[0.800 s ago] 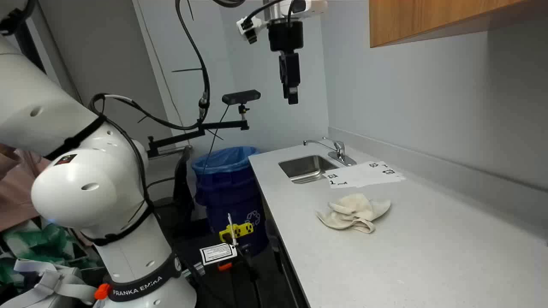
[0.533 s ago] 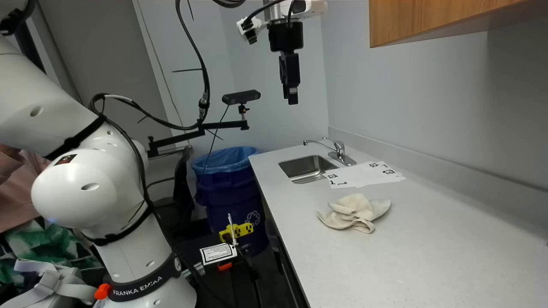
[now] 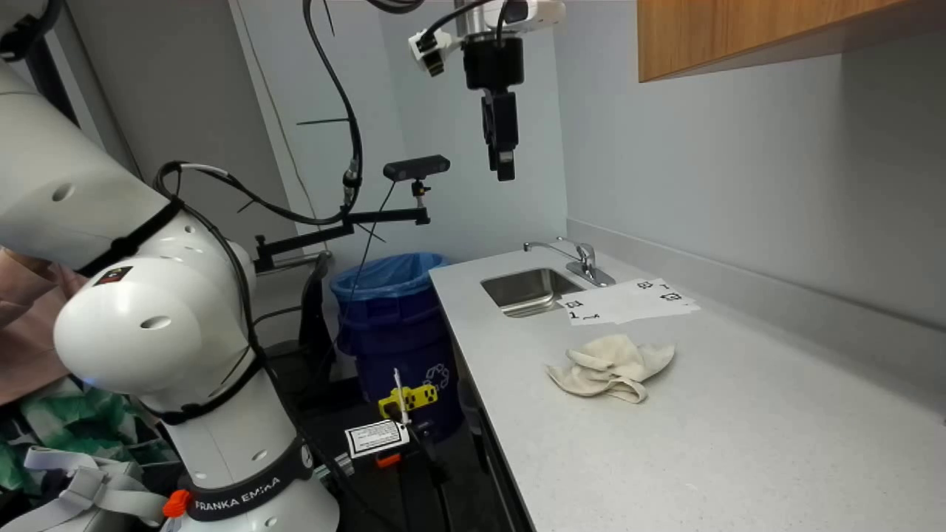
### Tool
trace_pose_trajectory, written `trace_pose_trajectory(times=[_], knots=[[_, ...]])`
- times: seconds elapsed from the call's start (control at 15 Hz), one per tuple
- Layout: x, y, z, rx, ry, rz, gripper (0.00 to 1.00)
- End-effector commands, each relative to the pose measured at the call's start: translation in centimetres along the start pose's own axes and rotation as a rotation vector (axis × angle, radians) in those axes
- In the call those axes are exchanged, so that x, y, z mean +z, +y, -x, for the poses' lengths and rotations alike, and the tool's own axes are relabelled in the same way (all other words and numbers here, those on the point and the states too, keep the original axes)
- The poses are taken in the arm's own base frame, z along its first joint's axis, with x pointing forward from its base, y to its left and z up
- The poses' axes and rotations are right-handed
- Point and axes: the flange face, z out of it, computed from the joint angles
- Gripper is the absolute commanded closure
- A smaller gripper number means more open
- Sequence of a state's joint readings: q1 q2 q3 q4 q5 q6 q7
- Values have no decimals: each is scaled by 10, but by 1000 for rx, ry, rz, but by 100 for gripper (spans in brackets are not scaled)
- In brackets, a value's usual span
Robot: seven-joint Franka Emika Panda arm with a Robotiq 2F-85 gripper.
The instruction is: Use the towel to wipe the counter
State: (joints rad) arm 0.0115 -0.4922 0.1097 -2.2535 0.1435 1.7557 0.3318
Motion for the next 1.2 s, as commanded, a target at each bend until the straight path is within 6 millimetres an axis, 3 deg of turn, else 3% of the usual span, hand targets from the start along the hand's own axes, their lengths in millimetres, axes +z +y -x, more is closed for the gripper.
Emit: trace_pose_trajectory(times=[0.0, 0.6, 1.13], knots=[[2, -1, -1, -10, 2, 5, 0], [38, 2, 5, -38, -71, 50, 0], [119, 4, 9, -107, -88, 118, 0]])
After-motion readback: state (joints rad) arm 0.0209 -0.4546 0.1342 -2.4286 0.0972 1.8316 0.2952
